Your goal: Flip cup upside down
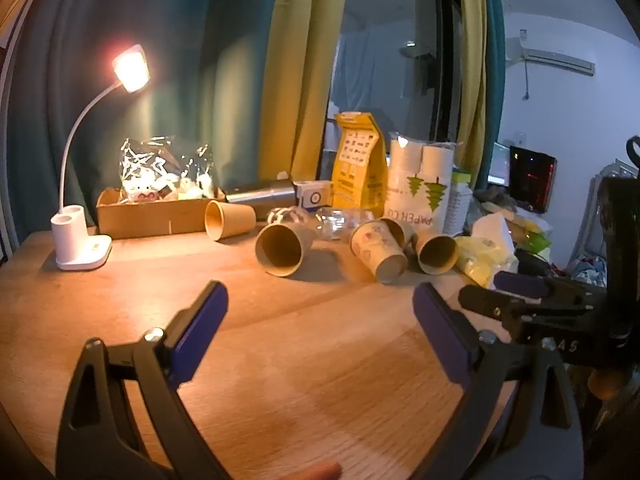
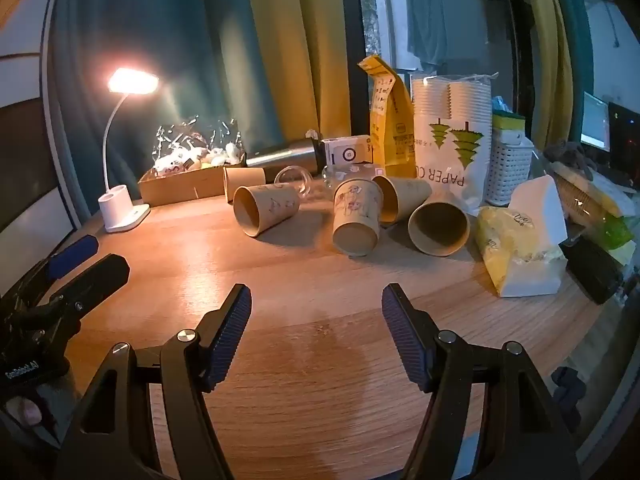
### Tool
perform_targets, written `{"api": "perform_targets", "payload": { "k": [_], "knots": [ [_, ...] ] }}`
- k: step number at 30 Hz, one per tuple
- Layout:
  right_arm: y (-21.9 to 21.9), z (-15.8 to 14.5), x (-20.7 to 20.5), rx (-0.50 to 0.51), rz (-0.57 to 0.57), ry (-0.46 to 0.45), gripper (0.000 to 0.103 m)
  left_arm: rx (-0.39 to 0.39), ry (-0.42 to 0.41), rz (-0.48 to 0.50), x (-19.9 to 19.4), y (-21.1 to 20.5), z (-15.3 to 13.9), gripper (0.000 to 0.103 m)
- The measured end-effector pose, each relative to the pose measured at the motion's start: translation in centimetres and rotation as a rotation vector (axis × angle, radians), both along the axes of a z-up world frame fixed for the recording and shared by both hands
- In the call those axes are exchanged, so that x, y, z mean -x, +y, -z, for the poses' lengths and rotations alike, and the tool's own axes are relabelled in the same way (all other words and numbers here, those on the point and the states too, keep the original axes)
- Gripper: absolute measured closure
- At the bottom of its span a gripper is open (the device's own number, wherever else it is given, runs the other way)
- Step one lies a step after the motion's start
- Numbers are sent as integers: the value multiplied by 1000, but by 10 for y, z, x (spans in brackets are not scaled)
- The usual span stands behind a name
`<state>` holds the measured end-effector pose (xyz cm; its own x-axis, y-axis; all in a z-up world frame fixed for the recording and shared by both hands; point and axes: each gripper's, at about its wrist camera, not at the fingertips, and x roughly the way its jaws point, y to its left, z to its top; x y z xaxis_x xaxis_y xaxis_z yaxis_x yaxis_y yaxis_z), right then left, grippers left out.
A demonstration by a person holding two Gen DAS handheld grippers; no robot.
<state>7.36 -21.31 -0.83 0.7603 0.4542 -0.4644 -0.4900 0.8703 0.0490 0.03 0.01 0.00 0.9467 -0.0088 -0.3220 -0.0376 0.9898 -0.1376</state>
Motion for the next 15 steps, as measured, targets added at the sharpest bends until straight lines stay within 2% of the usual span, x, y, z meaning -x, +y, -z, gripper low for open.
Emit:
{"api": "perform_targets", "payload": {
  "k": [15],
  "knots": [
    [6,2,1,21,-13,7,32,-16,-13,18,2,-5,1,8]
  ]
}}
